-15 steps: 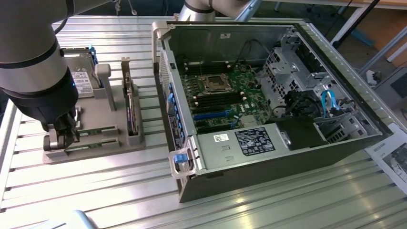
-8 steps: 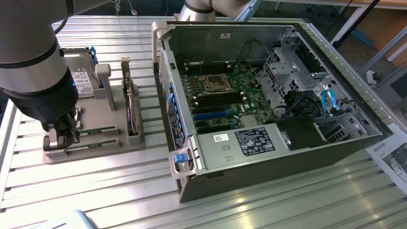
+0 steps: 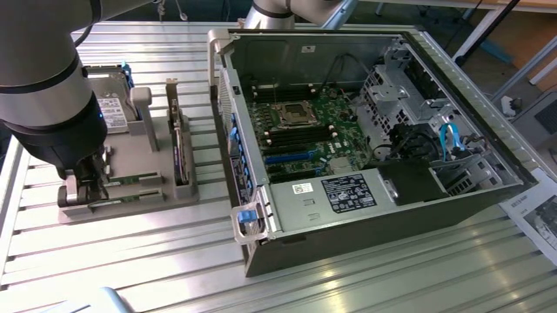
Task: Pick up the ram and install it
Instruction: 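Pick up the ram and move it above insertion slot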
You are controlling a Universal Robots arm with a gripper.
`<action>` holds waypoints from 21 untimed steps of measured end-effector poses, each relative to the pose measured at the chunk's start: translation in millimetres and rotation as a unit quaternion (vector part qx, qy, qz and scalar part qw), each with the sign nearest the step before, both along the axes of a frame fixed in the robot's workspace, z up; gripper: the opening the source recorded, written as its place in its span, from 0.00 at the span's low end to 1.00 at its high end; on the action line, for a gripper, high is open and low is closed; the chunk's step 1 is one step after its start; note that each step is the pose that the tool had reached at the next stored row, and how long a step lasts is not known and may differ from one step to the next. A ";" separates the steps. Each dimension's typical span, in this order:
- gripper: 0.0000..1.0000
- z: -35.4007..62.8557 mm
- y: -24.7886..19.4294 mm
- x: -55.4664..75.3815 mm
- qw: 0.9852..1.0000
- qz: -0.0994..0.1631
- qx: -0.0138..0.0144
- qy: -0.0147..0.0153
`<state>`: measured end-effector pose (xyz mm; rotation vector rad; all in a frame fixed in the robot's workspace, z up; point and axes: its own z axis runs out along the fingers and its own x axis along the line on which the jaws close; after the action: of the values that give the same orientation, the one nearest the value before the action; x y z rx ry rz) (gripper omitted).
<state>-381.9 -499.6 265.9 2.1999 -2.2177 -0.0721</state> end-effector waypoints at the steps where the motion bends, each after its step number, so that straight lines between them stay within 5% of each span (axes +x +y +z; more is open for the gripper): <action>1: 0.31 -0.1 0.0 0.2 1.000 0.000 0.000 0.000; 12: 0.31 -0.5 -0.9 12.6 1.000 0.000 0.000 0.000; 21: 0.31 -15.7 -0.9 12.6 1.000 0.000 0.002 0.000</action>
<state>-369.3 -500.5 250.1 2.2019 -2.2195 -0.0753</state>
